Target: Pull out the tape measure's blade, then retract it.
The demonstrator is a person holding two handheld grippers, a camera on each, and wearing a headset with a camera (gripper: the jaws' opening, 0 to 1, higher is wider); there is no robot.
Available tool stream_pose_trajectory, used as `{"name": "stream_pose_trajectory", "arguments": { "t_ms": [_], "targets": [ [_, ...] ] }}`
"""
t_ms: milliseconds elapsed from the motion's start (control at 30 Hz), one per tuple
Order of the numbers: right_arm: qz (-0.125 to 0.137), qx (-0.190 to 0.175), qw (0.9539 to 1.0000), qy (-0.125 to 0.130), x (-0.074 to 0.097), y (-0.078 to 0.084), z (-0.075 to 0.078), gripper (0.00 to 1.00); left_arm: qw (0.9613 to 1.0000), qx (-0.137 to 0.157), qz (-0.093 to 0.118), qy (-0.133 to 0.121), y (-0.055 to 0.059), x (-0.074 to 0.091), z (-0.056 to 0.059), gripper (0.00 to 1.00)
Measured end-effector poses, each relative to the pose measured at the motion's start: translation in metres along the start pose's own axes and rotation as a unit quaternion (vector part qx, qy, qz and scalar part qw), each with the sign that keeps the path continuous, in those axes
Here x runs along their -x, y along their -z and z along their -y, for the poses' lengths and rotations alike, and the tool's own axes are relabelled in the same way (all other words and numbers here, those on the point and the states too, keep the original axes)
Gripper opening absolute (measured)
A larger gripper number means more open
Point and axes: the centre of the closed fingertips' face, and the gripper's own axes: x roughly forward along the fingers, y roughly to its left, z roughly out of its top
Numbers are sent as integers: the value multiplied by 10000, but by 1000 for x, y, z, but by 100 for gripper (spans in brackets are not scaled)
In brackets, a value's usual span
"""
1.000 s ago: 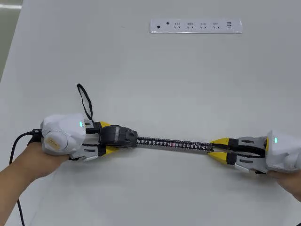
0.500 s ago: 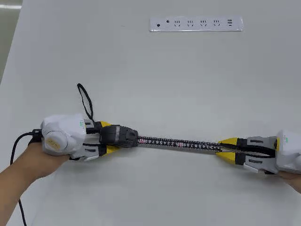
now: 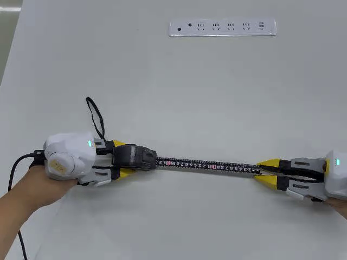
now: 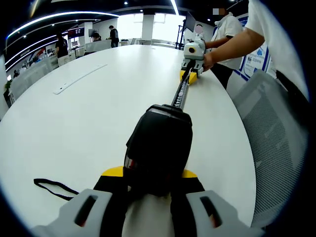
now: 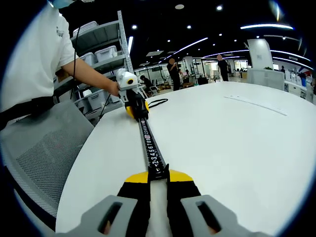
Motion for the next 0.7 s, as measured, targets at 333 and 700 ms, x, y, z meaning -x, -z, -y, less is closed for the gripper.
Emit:
{"name": "stream_pose_trajectory", "arguments": {
  "t_ms": [333, 700],
  "targets": [
    [-59, -17, 10000, 74, 11, 4, 2, 9, 10000, -7, 1, -2, 0, 0, 1, 29],
    [-114, -117, 9998, 75, 11, 9, 3, 10, 10000, -26, -12, -7, 0, 0, 2, 29]
  ]
}}
